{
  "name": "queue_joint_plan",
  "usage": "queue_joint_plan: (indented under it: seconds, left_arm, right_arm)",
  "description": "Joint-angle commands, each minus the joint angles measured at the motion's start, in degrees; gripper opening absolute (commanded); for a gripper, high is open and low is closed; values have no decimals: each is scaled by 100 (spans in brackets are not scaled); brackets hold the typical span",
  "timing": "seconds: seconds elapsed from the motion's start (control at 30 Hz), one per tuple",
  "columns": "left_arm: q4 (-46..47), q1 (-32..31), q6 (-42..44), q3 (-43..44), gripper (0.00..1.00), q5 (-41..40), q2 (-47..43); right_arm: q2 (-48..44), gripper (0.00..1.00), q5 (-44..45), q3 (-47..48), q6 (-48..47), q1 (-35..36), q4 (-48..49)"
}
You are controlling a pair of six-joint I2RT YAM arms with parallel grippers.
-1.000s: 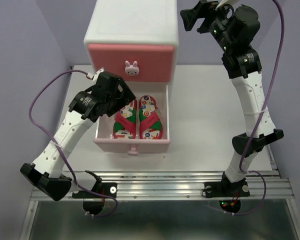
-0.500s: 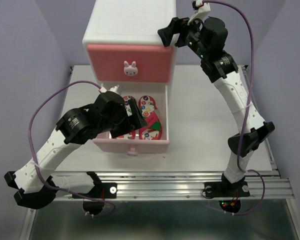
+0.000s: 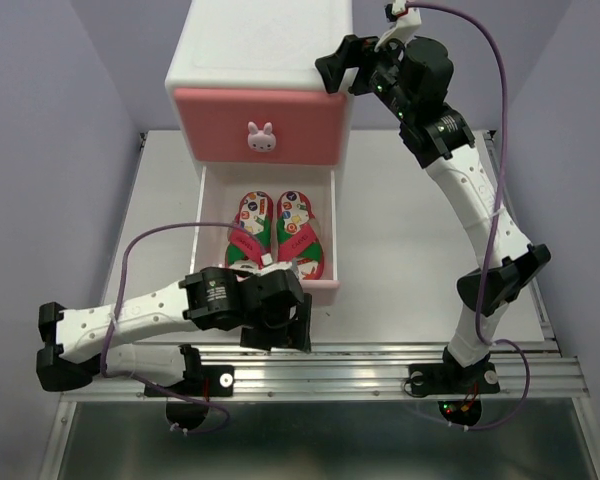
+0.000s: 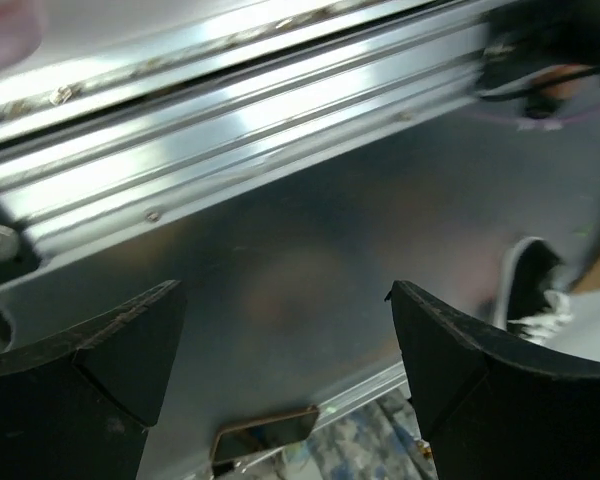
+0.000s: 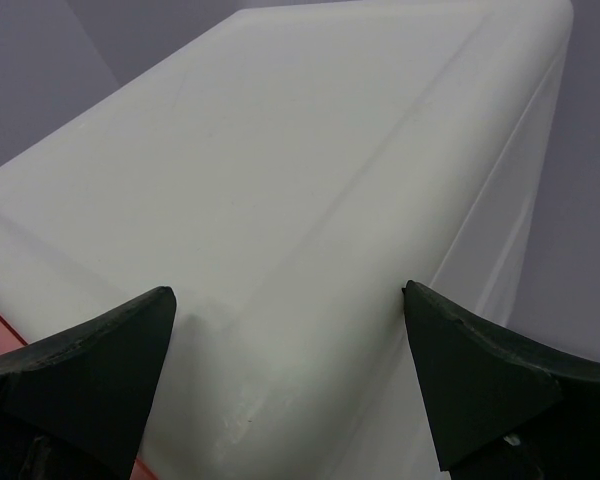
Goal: Place and organize the shoes in the shoe cabinet
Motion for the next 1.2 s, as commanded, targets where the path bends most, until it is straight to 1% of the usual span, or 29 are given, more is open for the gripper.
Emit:
queue_joint_plan:
  seconds: [0.0,0.03,0.07,0.13,0.2,0.27,0.33,0.37,0.43,0.47,0.5,0.53,0.57,0.6,0.63,0.67,0.73,0.77,0.83,0.9,0.93,1.03,1.07,1.17]
  left_arm:
    - [10,-181,-1021,-837,95,-467,-214]
    - [98,-181,-1223,-969,95,-512,-258]
    - [177,-181,-1686,-1153,95,-643,-310]
    - [483,-181,-2067,-1286,96,-740,-346]
    - [661,-181,-2331,-1436,96,-942,-302]
    - [793,-102,-2324,-1488,96,-1178,-127]
    - [819,152,-2017,-1428,98,-1268,40]
    - [837,510,-1807,-1323,98,-1294,180]
    - [837,863,-1279,-1173,98,-1399,330]
    - [811,1178,-1095,-946,98,-1591,461]
    - [802,1321,-902,-805,98,-1724,532]
    - [794,1470,-491,-473,98,-1986,672]
    - [776,1759,-295,-278,98,-2102,761]
    - [776,1762,-119,-84,98,-2207,831]
    - [811,1988,74,92,98,-2295,919]
    - [794,2103,363,485,98,-2496,1094]
    - [784,2427,646,865,98,-2717,1262]
    - [767,2551,760,1267,98,-2744,1428]
    - [1029,2841,1217,1621,98,-2788,1578]
    - [1293,2983,1464,1850,99,-2876,1771]
    - [1660,3183,1674,1834,99,-2850,1842]
    - [2032,3466,1895,1842,99,-2596,2272]
    - [2067,3554,1878,1912,98,-2604,2508]
    - [2191,3616,1773,2114,98,-2455,2835]
  right_arm:
    - [133,100,-245,-403,-159,269,-1074]
    - [81,100,-245,-447,-168,269,-1056]
    - [72,100,-245,-517,-168,269,-1065]
    - [46,100,-245,-553,-203,269,-1074]
    - [-16,100,-219,-606,-221,269,-1074]
    - [-25,100,-192,-632,-291,269,-1065]
    - [-34,100,-192,-623,-326,269,-1065]
    - [-34,100,-184,-615,-335,269,-1065]
    - [-51,100,-140,-632,-353,269,-1048]
    - [-60,100,-131,-632,-370,269,-1047]
    - [-77,100,-105,-632,-370,269,-1047]
    - [-78,100,-96,-641,-388,269,-1047]
    - [-86,100,-78,-641,-405,269,-1056]
    - [-95,100,-78,-658,-432,269,-1056]
    - [-104,100,-43,-667,-449,269,-1065]
    - [-113,100,-17,-667,-476,269,-1065]
    - [-130,100,27,-685,-520,269,-1065]
    - [-139,100,36,-685,-546,269,-1065]
    - [-165,100,98,-711,-590,269,-1065]
    - [-166,100,150,-738,-608,269,-1065]
    - [-166,100,185,-746,-634,269,-1065]
    - [-122,100,273,-668,-660,269,-1100]
    - [-113,100,282,-641,-669,269,-1109]
    - [-104,100,335,-615,-687,269,-1144]
